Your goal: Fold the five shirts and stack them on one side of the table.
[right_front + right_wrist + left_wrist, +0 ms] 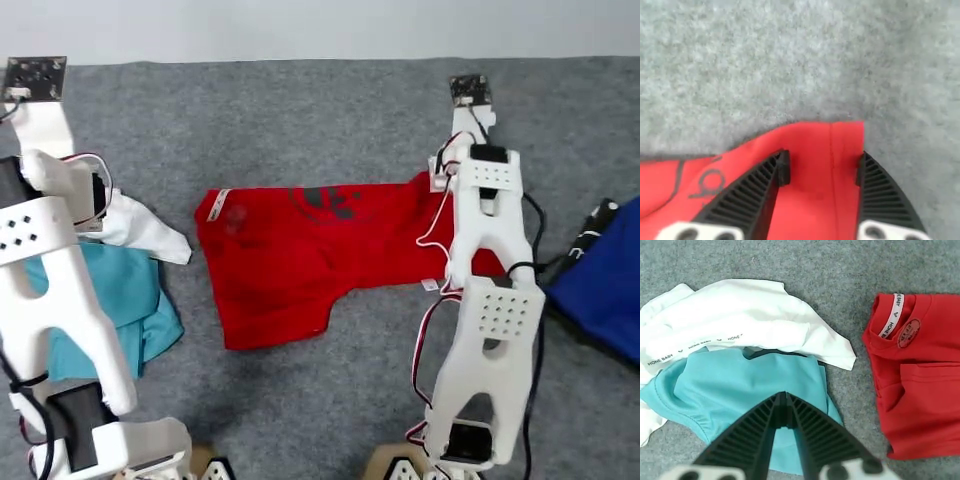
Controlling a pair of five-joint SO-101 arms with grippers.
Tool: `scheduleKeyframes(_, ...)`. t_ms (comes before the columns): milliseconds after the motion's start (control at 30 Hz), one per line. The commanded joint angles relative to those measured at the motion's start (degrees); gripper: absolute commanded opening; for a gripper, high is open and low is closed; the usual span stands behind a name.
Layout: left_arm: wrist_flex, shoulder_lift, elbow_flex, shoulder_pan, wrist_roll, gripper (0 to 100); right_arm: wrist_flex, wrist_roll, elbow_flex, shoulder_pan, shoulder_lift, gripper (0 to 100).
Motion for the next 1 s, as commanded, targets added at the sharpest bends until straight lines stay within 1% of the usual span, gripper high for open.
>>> scheduleKeyframes(0,1.23,-2.29,-1.80,-0.09,-0.62,0,3.21,0.70,-4.66,-0.40,-9.01,22.6)
scheduleKeyframes(200,1.23,-2.29,-1.80,0.00,-1.23,0,7.16,0.62,-4.66,-1.36,-15.69,22.6)
scheduleKeyframes(333,1.23,-2.29,-1.80,-0.09,-1.85,0,11.03,0.62,-4.48,-4.00,-16.13,22.6)
scheduleKeyframes(467,1.23,-2.29,-1.80,-0.09,-1.85,0,14.02,0.26,-4.40,-6.55,-11.74,22.6)
scheduleKeyframes(667,1.23,-2.20,-1.80,0.00,-1.85,0,14.11,0.26,-4.57,-6.90,-5.41,22.6)
scheduleKeyframes(867,1.23,-2.20,-1.01,0.18,-1.76,0,13.05,0.62,-4.92,-6.90,-0.57,22.5)
scheduleKeyframes(967,1.23,-2.29,1.98,0.09,-1.76,0,9.98,0.62,-7.12,-6.99,2.33,22.5)
